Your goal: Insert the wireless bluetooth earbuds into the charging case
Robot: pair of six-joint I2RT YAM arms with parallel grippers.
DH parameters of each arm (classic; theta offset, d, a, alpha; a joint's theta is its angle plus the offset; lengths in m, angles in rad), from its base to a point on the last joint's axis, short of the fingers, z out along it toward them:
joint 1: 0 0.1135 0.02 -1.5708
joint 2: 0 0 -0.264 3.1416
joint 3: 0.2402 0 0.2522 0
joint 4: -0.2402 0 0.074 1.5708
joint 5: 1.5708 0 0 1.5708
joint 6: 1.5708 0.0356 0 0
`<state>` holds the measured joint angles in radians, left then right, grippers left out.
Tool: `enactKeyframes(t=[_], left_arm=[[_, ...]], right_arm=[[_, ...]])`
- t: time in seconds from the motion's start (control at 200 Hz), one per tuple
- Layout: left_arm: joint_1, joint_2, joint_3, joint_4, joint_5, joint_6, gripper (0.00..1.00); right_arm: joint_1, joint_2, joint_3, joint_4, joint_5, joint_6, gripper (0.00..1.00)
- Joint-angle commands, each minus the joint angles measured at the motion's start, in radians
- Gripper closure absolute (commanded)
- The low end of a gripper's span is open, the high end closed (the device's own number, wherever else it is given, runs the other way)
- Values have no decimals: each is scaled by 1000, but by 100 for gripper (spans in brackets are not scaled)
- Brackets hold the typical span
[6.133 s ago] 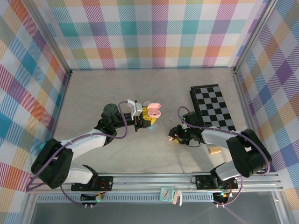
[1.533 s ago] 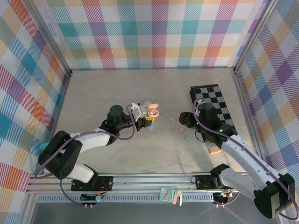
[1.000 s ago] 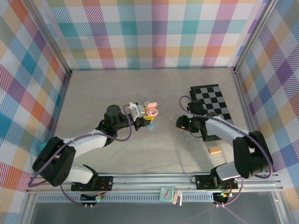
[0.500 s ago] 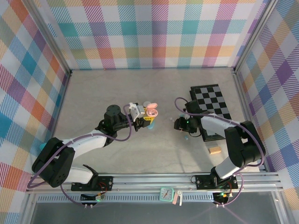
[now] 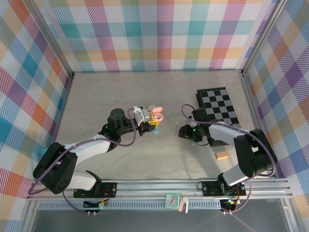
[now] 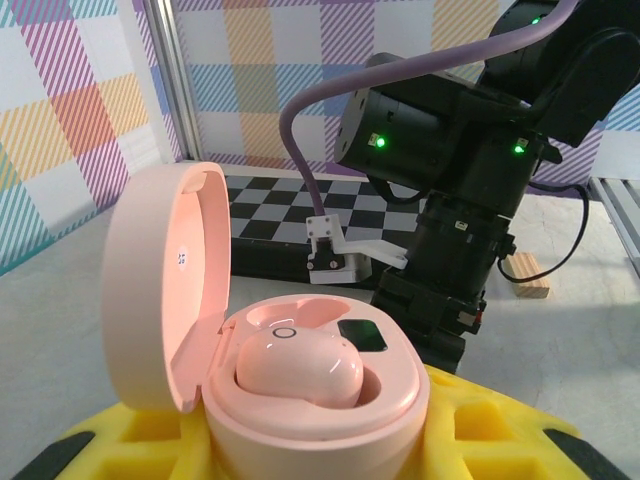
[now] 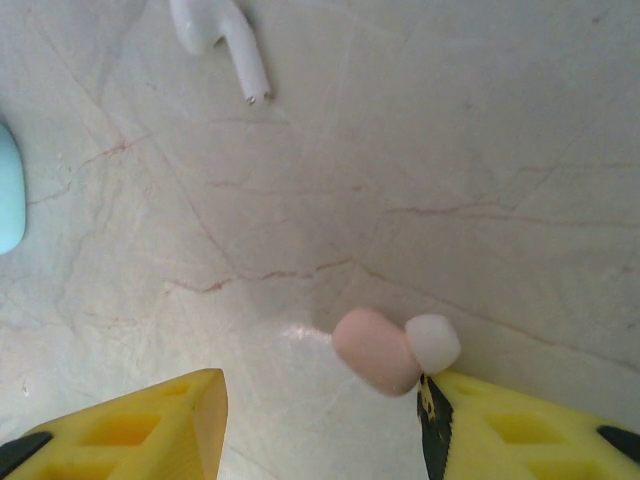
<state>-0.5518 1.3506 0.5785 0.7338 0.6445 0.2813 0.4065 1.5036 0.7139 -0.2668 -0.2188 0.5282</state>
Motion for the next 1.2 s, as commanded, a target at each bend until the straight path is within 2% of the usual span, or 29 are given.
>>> enactKeyframes(t=[0.0, 0.115, 0.24, 0.36, 0.58, 0.82, 1.195], left_arm=[[10, -10, 9, 31, 19, 9, 70], [30, 0, -35, 148, -17, -65, 71], [102, 50, -81, 351, 27, -203, 71], [144, 72, -116, 464, 27, -258, 72], [196, 27, -150, 458, 10, -259, 72], [229, -49, -154, 350, 3, -229, 73], [233, -49, -152, 328, 3, -216, 73]], right_arm=[[7, -44, 6, -63, 13, 1, 46], [11, -79, 26, -126, 65, -19, 46], [43, -74, 102, -237, 153, -99, 45], [105, -30, 187, -334, 272, -181, 44], [191, 66, 281, -399, 445, -274, 47], [267, 196, 366, -438, 609, -350, 55], [309, 317, 446, -489, 680, -386, 60]])
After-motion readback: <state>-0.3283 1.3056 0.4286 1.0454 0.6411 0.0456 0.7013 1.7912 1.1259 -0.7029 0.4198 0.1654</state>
